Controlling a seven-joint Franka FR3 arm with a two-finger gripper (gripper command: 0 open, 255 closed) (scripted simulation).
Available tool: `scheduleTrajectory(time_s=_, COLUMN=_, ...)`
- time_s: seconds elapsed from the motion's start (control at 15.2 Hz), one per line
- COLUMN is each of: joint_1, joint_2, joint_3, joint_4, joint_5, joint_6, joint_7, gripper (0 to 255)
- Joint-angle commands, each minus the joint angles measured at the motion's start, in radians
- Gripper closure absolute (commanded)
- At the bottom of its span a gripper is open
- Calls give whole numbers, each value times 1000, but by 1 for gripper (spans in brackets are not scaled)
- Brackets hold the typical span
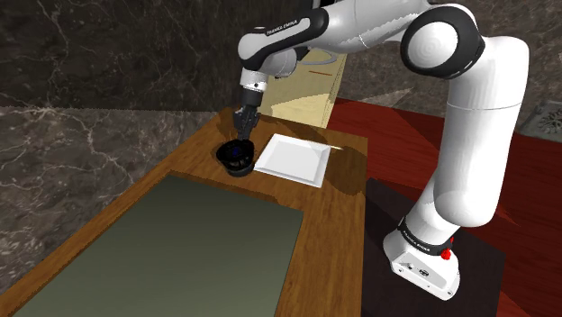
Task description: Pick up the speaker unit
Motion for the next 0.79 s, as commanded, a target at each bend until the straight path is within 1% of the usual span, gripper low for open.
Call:
scheduleTrajectory(time_s=0.0, joint_1=-1, joint_2=-12, joint_3=-1, joint_4=13, joint_5=-4, joint_6=-22, joint_7=9, gripper=255)
scheduleTrajectory(time_s=0.59, joint_1=-4, joint_2=-48, joint_3=-4, joint_4=81, joint_5=-18, joint_6=-120, joint_7=49, gripper=255)
scheduleTrajectory(time_s=0.73, joint_1=-4, joint_2=-48, joint_3=-4, joint_4=82, joint_5=-18, joint_6=-121, joint_7=50, gripper=255)
